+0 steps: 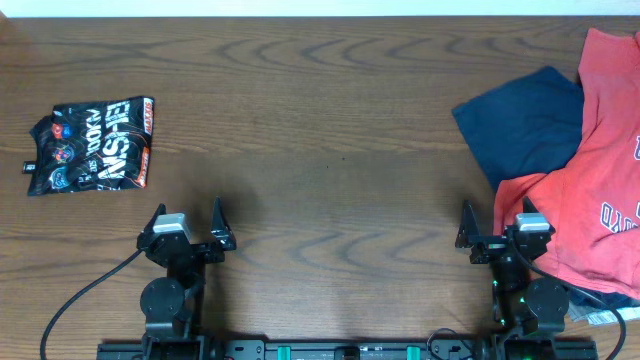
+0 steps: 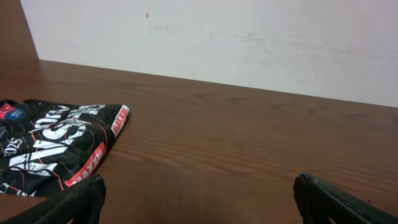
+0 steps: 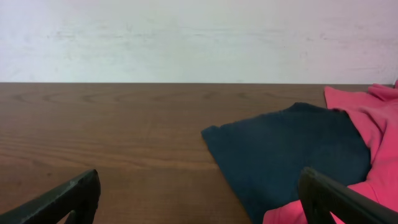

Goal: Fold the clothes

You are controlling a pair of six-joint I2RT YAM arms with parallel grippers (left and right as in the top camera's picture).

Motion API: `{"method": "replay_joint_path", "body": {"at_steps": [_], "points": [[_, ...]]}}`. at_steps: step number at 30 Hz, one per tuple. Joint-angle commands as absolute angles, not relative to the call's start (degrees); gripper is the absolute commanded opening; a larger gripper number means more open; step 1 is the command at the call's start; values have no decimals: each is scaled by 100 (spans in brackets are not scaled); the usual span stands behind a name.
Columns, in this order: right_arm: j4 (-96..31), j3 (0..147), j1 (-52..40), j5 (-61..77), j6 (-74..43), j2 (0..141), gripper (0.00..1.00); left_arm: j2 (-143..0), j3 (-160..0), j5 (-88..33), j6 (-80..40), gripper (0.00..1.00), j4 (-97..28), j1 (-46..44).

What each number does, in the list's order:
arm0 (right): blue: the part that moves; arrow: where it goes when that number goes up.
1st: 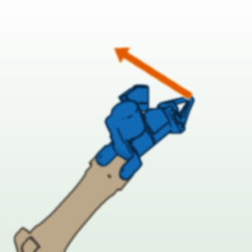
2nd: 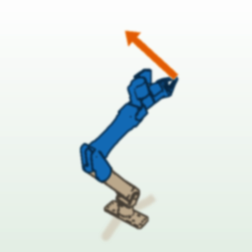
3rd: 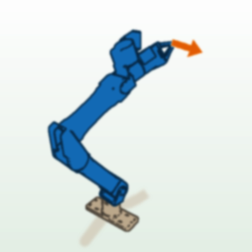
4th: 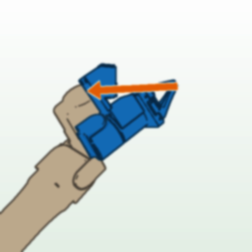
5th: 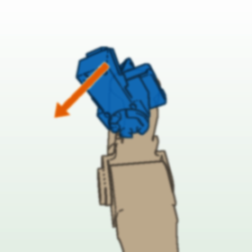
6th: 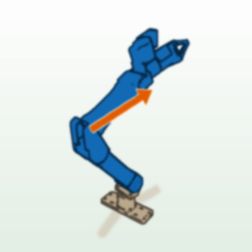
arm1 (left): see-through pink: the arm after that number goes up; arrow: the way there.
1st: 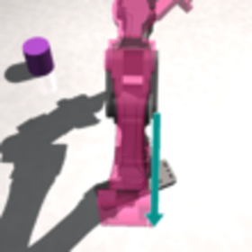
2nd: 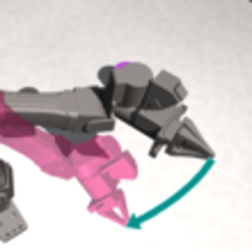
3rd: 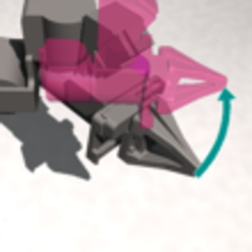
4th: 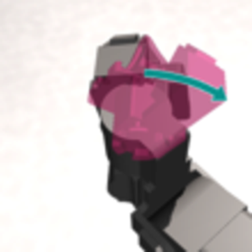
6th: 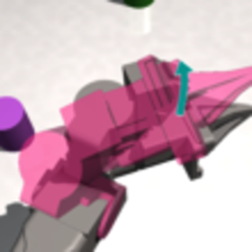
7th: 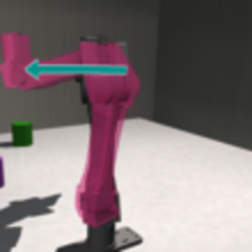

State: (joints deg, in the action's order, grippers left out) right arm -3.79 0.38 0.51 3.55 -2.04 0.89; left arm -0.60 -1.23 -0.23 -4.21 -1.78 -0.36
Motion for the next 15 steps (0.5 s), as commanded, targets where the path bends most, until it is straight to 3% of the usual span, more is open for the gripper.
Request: {"method": "replay_joint_path", "body": {"at_steps": [1, 15], "points": [[-405, 32, -19, 320, -119, 75, 99, -62, -25, 49, -346, 98, -419, -5], [-405, 32, -19, 322, -119, 75, 99, -62, -25, 49, -344, 98, -419, -5]]}}
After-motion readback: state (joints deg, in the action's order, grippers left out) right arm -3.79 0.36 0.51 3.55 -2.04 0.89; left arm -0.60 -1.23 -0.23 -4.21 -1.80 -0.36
